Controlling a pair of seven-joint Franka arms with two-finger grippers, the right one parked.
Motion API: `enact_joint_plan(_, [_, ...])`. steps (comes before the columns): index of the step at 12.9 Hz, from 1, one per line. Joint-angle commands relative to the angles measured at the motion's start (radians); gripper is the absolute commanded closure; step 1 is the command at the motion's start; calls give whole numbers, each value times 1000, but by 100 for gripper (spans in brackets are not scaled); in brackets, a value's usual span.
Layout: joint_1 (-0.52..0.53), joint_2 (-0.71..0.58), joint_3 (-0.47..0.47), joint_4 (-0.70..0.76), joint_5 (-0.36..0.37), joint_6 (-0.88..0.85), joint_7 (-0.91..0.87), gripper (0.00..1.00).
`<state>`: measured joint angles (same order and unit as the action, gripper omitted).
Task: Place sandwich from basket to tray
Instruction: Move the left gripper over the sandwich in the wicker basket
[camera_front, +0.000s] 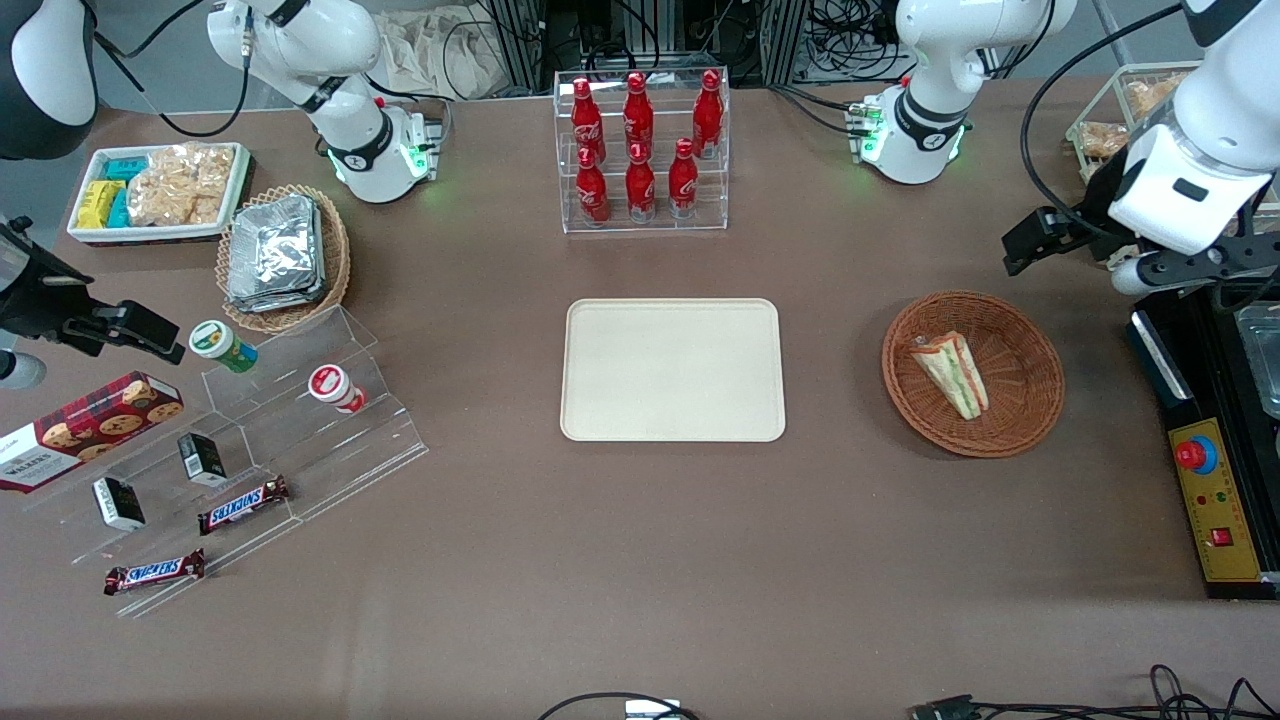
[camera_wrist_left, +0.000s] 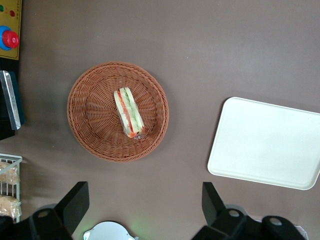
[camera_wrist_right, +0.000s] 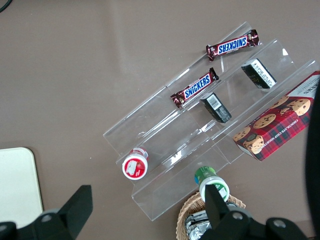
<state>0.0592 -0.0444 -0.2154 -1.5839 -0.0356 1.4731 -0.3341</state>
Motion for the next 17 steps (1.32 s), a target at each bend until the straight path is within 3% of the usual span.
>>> enact_joint_plan(1, [-15, -8, 14, 21, -12, -40, 3, 0])
enact_joint_plan(6, [57, 9, -24, 21, 2, -31, 15, 0])
enact_joint_plan(12, [62, 11, -15, -4, 2, -8, 13, 0])
enact_joint_plan(17, [116, -73, -9, -256, 8, 180, 15, 0])
